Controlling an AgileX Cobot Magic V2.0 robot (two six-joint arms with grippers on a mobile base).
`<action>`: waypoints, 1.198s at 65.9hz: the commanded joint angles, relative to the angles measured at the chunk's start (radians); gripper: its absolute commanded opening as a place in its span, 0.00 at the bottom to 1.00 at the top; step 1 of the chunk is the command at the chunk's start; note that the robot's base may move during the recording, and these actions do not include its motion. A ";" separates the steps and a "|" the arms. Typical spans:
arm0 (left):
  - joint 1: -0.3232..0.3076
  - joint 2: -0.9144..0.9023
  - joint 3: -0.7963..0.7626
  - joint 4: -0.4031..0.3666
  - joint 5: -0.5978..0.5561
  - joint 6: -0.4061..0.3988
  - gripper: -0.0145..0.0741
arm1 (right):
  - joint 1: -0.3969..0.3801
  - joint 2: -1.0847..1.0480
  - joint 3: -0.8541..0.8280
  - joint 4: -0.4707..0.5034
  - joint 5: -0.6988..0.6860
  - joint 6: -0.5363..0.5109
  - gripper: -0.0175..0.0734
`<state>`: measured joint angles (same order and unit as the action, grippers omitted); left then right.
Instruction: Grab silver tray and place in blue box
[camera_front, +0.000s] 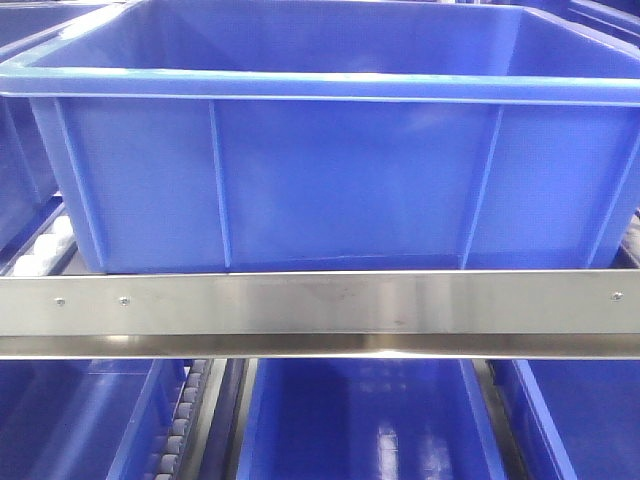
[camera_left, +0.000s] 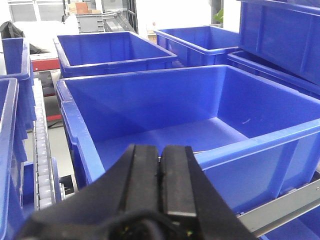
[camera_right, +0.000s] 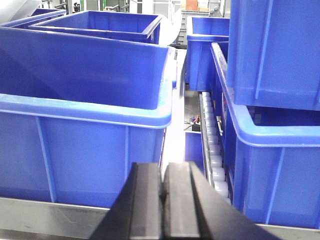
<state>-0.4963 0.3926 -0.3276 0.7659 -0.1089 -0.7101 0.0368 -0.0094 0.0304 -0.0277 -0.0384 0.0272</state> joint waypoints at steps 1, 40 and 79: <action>-0.003 0.003 -0.029 -0.003 -0.064 -0.001 0.05 | -0.008 -0.020 0.003 0.001 -0.081 -0.010 0.25; 0.139 -0.109 -0.006 -0.477 0.078 0.572 0.05 | -0.008 -0.020 0.003 0.001 -0.081 -0.010 0.25; 0.398 -0.377 0.354 -0.766 -0.047 0.652 0.05 | -0.008 -0.020 0.003 0.001 -0.081 -0.010 0.25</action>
<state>-0.1005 0.0128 0.0279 0.0112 -0.0917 -0.0548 0.0368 -0.0094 0.0304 -0.0261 -0.0384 0.0265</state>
